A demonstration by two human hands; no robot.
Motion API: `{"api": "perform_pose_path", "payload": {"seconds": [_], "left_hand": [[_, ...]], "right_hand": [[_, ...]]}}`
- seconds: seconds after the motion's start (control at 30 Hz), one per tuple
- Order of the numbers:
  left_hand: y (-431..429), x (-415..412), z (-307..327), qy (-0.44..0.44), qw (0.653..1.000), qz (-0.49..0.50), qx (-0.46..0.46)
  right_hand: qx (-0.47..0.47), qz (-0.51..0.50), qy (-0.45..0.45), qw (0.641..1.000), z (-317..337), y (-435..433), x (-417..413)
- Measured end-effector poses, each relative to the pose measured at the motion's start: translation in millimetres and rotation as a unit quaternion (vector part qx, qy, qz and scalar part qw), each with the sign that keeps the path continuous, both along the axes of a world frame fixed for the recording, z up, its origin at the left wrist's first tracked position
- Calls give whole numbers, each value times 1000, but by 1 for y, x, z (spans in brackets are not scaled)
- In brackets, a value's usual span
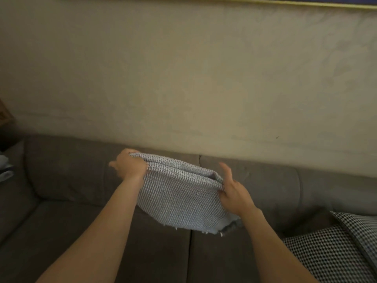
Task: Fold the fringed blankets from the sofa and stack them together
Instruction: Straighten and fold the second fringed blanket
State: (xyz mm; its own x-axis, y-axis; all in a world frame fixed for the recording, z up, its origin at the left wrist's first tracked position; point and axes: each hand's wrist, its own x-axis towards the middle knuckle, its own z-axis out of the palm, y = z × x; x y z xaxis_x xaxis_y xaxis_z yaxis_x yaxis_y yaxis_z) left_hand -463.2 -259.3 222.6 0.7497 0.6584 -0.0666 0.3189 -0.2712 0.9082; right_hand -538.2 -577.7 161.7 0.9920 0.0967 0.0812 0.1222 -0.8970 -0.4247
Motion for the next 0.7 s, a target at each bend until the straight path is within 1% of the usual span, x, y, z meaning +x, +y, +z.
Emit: {"api": "perform_pose_path", "payload": {"seconds": [0.03,0.1,0.17,0.23,0.27,0.33,0.37,0.43,0.5,0.57,0.6,0.63,0.67,0.7], "left_hand": [[0,0,-9,16,1000,2,-21],[-1,0,-27,56,998,-15,-17],[4,1,-49,110,993,-47,-5],[12,4,-68,160,985,-65,-28],[15,7,-76,187,979,-68,-33],[10,6,-89,220,972,-80,-7],[4,-2,-85,223,969,-107,14],[-15,-21,-72,185,961,-193,70],[-25,-32,-68,137,944,-300,34],[-33,-36,-68,112,896,-430,19],[-39,-39,-65,98,869,-483,38],[-45,-39,-66,74,851,-518,54],[-53,-43,-65,45,841,-535,68],[-59,-44,-63,15,842,-534,75]], "right_hand": [[-29,-24,-7,999,2,1,1],[-59,-75,-36,995,6,1,9],[-21,-107,-59,992,15,3,12],[24,-97,-63,993,24,3,17],[32,-90,-64,993,32,3,19],[26,-72,-69,995,48,5,19],[18,-59,-74,995,56,9,19],[-10,-31,-75,997,72,22,15],[-31,-1,-74,997,80,37,13],[-40,24,-83,995,85,50,11],[-41,37,-88,995,87,55,12],[-43,52,-91,994,89,58,12],[-45,66,-91,993,91,60,12],[-45,77,-93,992,94,62,12]]}}
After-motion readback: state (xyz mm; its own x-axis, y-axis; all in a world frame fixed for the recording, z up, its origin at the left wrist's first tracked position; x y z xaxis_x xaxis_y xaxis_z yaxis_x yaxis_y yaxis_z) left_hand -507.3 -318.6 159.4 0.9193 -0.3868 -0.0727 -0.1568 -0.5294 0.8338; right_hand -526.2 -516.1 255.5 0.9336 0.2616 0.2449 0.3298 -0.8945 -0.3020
